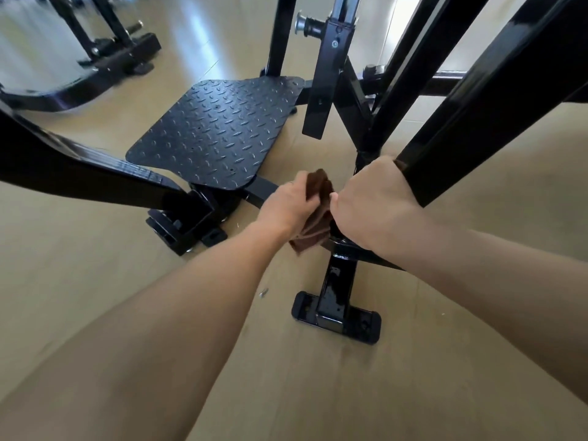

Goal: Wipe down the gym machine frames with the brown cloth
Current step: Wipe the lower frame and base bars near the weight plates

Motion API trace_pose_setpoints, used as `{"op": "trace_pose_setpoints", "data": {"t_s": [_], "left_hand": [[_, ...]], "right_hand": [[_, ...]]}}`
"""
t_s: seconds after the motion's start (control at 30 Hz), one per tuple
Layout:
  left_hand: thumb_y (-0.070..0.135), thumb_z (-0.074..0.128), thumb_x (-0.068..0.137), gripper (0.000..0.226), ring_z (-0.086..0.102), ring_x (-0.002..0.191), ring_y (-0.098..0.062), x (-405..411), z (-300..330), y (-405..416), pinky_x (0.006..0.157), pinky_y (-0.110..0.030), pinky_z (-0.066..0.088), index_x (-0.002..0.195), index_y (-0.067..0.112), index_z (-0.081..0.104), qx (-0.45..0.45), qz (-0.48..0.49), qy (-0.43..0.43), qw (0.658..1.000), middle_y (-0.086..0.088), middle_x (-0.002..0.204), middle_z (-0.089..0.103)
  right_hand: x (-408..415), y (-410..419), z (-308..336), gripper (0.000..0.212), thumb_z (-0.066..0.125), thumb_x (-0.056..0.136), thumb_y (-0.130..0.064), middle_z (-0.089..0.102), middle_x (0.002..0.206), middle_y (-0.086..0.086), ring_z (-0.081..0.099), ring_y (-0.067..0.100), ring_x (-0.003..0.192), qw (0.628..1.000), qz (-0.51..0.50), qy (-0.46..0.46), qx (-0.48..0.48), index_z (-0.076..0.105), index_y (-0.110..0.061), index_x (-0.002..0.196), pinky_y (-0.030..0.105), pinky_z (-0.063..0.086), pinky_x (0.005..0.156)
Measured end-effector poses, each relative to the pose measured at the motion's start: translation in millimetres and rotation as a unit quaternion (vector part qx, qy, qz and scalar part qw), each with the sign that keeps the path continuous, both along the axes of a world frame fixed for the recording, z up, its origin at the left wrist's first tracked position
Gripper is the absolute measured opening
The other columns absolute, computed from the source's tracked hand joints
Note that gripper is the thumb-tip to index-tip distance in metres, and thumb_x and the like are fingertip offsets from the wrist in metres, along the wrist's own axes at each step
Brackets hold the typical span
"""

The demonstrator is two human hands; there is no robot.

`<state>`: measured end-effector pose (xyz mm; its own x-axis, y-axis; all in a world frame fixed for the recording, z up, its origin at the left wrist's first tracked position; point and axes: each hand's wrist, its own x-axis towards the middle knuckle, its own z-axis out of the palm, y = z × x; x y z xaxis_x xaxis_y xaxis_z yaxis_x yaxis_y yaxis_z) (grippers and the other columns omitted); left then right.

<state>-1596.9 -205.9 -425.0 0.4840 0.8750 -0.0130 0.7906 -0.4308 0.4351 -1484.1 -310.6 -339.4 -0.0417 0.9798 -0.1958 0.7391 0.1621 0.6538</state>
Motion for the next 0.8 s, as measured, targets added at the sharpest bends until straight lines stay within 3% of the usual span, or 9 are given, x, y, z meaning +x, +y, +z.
{"op": "trace_pose_setpoints", "data": {"t_s": [0.1,0.23,0.4,0.53,0.73,0.8], "left_hand": [[0.033,0.051,0.103,0.038,0.063,0.109,-0.034,-21.1,-5.2,12.4,0.092,-0.047,0.051,0.138,0.018,0.046,0.018,0.011,0.027,0.999,-0.012,0.123,0.063],[0.031,0.052,0.104,0.044,0.061,0.111,-0.033,-25.8,-18.2,14.5,0.094,-0.046,0.051,0.145,0.018,0.042,0.046,0.044,-0.018,0.998,-0.012,0.127,0.06],[0.019,0.059,0.097,0.049,0.06,0.101,-0.027,-17.2,-32.5,-1.8,0.085,-0.042,0.052,0.143,0.022,0.043,0.058,-0.077,-0.073,0.993,-0.008,0.127,0.059],[0.025,0.057,0.1,0.046,0.061,0.097,-0.028,-32.3,-33.2,24.4,0.082,-0.043,0.052,0.144,0.02,0.042,0.073,-0.112,-0.047,0.99,-0.008,0.123,0.06],[0.024,0.053,0.104,0.042,0.057,0.111,-0.036,-56.3,-28.9,84.8,0.092,-0.05,0.048,0.144,0.017,0.044,0.084,0.047,-0.002,0.995,-0.016,0.125,0.056],[0.021,0.057,0.101,0.045,0.056,0.112,-0.036,-52.4,-26.9,80.4,0.095,-0.048,0.047,0.144,0.015,0.046,0.079,0.069,-0.027,0.994,-0.016,0.125,0.055]], "right_hand": [[-0.9,3.4,-13.4,0.017,0.048,0.101,-0.018,0.064,0.089,0.013,0.06,0.034,0.08,1.0,0.011,-0.016,-0.015,0.061,-0.013,0.111,0.043,0.048,0.078],[-4.6,2.6,-27.2,0.018,0.049,0.102,-0.02,0.06,0.087,0.023,0.061,0.039,0.084,0.998,0.019,-0.045,-0.03,0.059,-0.007,0.109,0.05,0.05,0.084],[-1.2,7.7,-33.7,0.032,0.031,0.102,-0.018,0.053,0.071,0.021,0.06,0.037,0.073,0.998,0.049,-0.023,-0.012,0.06,-0.005,0.097,0.045,0.051,0.075],[5.3,6.2,-40.3,0.039,0.027,0.107,-0.017,0.054,0.069,0.015,0.058,0.032,0.069,0.997,0.08,-0.016,-0.006,0.046,-0.002,0.077,0.042,0.053,0.075],[4.9,11.6,-43.9,0.041,0.029,0.11,-0.016,0.063,0.078,0.014,0.061,0.032,0.072,0.997,0.075,0.004,0.003,0.046,-0.001,0.076,0.041,0.054,0.077],[5.9,12.3,-45.0,0.04,0.029,0.11,-0.016,0.062,0.077,0.015,0.061,0.033,0.072,0.997,0.077,0.002,0.008,0.045,-0.001,0.076,0.042,0.055,0.078]]}}
